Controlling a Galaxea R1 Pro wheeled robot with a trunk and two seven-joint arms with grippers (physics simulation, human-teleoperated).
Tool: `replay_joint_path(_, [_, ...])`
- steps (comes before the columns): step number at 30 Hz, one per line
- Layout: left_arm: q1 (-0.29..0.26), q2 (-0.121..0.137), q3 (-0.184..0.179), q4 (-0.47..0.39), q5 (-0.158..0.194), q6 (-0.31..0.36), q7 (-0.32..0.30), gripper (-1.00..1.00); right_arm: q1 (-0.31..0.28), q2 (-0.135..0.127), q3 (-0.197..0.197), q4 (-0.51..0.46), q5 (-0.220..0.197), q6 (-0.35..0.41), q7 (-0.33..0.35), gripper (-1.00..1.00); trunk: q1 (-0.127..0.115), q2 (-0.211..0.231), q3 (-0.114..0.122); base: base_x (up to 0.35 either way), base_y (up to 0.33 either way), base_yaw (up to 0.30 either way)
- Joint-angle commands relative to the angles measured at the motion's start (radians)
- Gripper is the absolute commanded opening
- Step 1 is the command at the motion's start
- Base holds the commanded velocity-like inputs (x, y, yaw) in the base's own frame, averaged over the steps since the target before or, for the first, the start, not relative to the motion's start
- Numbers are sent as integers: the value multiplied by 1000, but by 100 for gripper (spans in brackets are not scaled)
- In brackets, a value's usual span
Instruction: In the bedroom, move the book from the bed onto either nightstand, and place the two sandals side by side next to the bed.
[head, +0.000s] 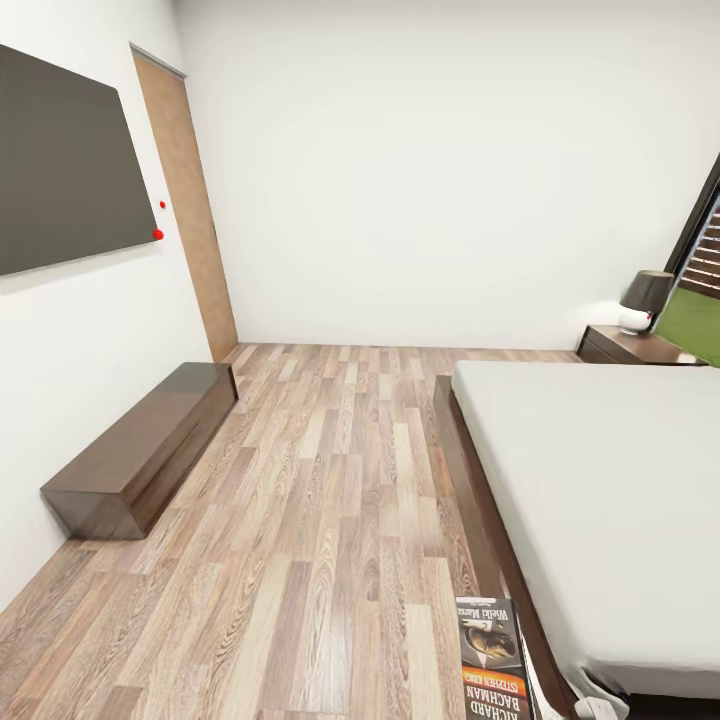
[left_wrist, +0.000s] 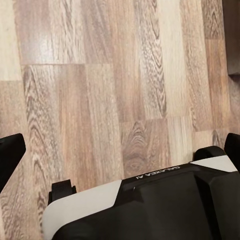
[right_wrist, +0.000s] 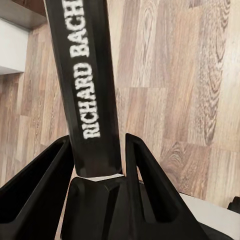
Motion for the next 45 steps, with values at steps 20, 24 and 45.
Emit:
replay_joint_path(20, [-1, 0, 7, 1, -7, -4, -3, 100, -1, -1, 4, -1, -11, 10, 4, -100, 0, -1, -1, 0, 0, -123])
replay_joint_path(24, [-1, 0, 7, 1, -7, -4, -3, 100, -1, -1, 4, -1, -11, 10, 6, -100, 0, -1, 3, 0, 0, 0])
replay_joint_path(45, [-1, 0, 7, 1, -7, -4, -3, 100, -1, -1, 4, -1, -11, 10, 7, -100, 0, -1, 35, 0, 0, 0])
